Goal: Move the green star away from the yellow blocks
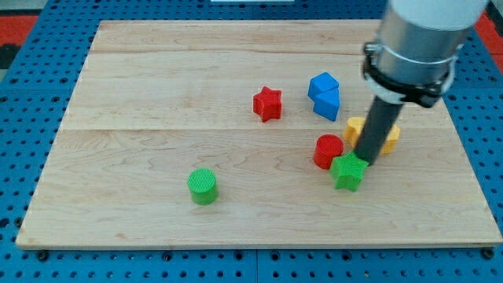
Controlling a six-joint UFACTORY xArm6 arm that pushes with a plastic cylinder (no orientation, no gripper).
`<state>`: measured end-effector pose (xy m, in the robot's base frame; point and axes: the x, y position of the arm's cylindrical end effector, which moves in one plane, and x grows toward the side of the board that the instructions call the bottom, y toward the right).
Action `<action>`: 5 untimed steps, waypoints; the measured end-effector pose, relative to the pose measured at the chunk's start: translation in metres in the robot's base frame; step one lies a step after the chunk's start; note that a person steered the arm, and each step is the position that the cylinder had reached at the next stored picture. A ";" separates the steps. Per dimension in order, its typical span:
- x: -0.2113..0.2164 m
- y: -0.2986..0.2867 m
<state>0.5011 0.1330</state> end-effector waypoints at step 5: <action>0.000 0.056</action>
